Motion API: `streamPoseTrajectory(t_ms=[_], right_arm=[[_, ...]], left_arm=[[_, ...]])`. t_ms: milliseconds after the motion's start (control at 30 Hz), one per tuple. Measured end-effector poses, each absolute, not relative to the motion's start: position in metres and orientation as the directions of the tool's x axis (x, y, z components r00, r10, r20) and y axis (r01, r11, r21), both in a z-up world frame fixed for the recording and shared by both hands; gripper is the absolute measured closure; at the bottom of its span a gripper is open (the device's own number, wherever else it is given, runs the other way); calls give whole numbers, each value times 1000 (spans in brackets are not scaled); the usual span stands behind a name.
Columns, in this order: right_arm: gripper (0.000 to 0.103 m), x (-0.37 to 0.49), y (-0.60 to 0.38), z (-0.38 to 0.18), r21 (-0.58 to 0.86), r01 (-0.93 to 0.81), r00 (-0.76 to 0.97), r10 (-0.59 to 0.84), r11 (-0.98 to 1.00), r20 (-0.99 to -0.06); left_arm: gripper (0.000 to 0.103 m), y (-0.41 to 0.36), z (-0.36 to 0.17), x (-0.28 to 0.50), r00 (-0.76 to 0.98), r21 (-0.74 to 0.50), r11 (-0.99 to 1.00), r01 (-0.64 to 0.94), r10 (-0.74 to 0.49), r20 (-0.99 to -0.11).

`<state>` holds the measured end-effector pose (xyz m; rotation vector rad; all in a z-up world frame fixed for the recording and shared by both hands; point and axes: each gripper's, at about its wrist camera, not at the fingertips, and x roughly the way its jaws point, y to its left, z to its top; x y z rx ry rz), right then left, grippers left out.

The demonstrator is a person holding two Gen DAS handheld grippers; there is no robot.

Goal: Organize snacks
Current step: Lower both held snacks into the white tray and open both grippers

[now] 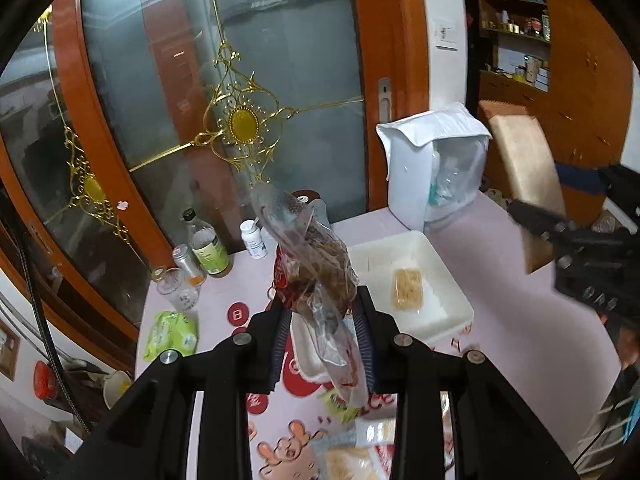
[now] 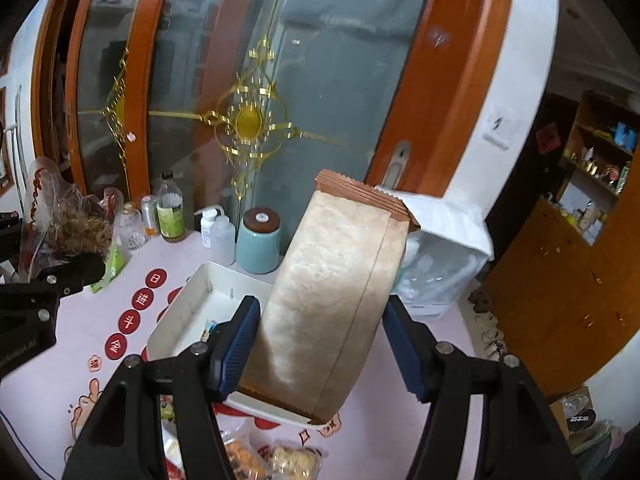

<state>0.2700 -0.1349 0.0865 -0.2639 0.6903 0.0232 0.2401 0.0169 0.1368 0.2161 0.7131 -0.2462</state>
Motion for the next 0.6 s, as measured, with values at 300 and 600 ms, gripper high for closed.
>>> streamPoseTrajectory(t_ms=[300,600], right_arm=[[39,348,-148,-5,-142,-169,674,9,975,-739],[39,387,-152,-90,-80,-188,562,40,979,-826]], left_arm=[[73,-20,53,340,647,65,966,249,-116,-754],[73,-35,-42,395,551,97,969,226,-45,-833]])
